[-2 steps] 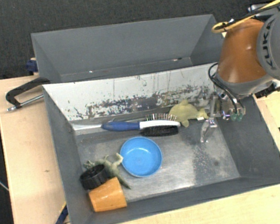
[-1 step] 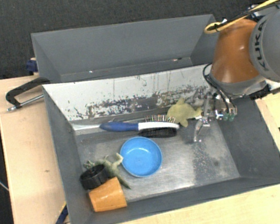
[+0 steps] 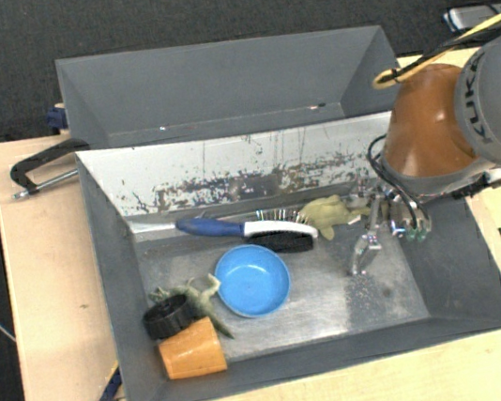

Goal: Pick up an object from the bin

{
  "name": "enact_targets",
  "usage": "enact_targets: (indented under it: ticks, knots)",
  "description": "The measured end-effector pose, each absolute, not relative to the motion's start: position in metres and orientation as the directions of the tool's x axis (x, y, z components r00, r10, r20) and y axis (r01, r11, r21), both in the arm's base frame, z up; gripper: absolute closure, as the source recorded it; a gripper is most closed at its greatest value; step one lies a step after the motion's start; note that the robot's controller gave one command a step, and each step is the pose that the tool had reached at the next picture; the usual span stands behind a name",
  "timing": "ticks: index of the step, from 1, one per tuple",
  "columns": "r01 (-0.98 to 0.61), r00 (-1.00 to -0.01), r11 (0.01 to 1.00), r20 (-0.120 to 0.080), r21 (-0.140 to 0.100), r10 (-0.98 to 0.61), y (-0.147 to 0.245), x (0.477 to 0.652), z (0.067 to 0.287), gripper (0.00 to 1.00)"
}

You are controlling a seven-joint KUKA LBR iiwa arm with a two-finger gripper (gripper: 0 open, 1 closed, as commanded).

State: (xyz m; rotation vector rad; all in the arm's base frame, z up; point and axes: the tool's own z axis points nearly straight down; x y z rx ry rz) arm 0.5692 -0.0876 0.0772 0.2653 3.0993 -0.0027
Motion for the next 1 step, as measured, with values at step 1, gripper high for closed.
enact_targets:
  ticks: [1]
  knots:
    - [0.168, -0.985, 0.986, -0.033, 0.0, 0.168, -0.0877, 0.571, 0.0793, 1.0]
